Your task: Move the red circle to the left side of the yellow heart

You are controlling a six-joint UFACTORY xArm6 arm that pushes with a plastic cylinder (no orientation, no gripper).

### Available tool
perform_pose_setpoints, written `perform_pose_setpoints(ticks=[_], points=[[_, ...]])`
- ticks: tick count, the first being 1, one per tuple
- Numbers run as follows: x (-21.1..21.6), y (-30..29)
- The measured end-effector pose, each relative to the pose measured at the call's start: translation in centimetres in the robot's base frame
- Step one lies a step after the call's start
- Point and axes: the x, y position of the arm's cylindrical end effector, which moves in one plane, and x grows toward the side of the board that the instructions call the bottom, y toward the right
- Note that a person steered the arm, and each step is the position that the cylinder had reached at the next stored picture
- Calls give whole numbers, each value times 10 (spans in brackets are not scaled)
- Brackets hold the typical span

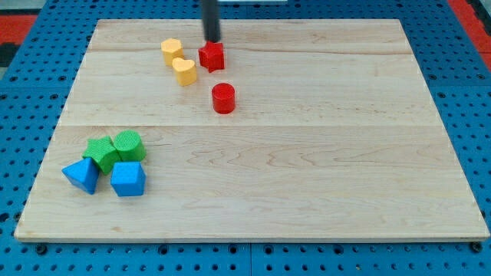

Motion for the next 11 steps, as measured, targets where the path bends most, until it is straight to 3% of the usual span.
perform_pose_setpoints(ticks=[1,2,4,5,7,8,11], points=[[37,92],[106,98],[172,-2],[156,-75],[173,-63],[156,-53],[122,-99]])
